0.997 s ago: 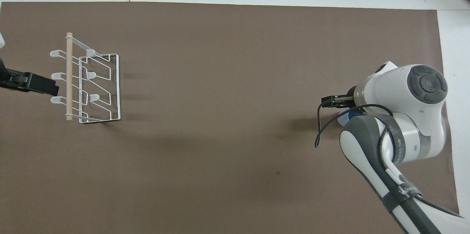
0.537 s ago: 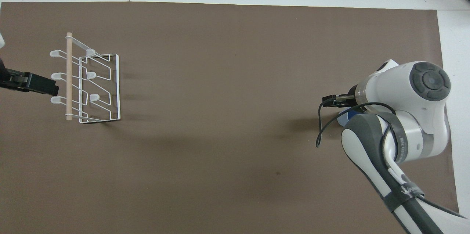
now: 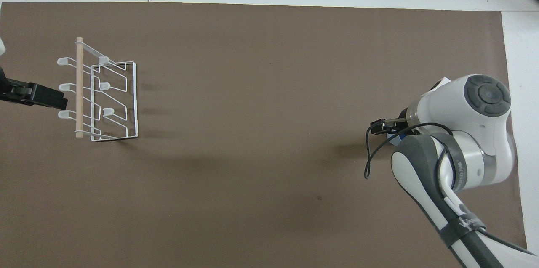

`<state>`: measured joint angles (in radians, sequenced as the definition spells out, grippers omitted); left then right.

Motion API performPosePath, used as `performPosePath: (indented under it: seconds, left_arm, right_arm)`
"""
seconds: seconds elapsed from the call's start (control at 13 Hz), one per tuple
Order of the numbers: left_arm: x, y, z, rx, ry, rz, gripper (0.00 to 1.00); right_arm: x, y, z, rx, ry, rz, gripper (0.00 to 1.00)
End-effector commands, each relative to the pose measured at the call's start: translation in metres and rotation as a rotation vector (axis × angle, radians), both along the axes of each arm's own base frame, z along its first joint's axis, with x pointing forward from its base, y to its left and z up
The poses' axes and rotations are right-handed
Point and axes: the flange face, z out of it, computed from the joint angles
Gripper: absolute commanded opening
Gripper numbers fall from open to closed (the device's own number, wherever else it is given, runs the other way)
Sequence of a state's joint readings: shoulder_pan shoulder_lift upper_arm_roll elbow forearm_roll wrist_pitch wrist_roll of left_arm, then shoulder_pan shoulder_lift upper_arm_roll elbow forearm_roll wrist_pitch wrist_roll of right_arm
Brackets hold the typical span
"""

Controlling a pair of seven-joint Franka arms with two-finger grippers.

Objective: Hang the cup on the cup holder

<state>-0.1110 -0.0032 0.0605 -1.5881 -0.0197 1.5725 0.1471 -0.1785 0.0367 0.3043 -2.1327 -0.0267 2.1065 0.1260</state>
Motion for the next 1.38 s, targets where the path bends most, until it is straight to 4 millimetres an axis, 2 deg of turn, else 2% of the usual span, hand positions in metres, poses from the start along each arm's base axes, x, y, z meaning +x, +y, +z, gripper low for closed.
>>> performPosePath:
  seconds: [0.0,0.23,0.61,0.92,1.07,1.3]
  left_arm:
    - [-0.009,0.003,0.001,0.006,0.0,-0.003,1.0]
    - [-0.009,0.003,0.001,0.006,0.0,-0.003,1.0]
    - [-0.009,0.003,0.001,0.006,0.0,-0.003,1.0]
    - [-0.009,0.003,0.001,0.006,0.0,-0.003,1.0]
    - [-0.009,0.003,0.001,0.006,0.0,-0.003,1.0]
    - [-0.009,0.003,0.001,0.006,0.0,-0.003,1.0]
  right_arm:
    - [-0.018,-0.002,-0.001,-0.021,0.029,0.005,1.0]
    - [-0.026,-0.002,-0.006,-0.026,0.04,0.007,1.0]
    - [-0.023,-0.012,-0.01,-0.017,0.02,0.033,1.0]
    - [-0.021,-0.026,-0.027,-0.007,-0.007,0.007,1.0]
    - [-0.022,-0.027,-0.036,-0.003,-0.009,0.004,1.0]
    - [-0.022,-0.027,-0.039,-0.002,-0.003,0.001,0.84]
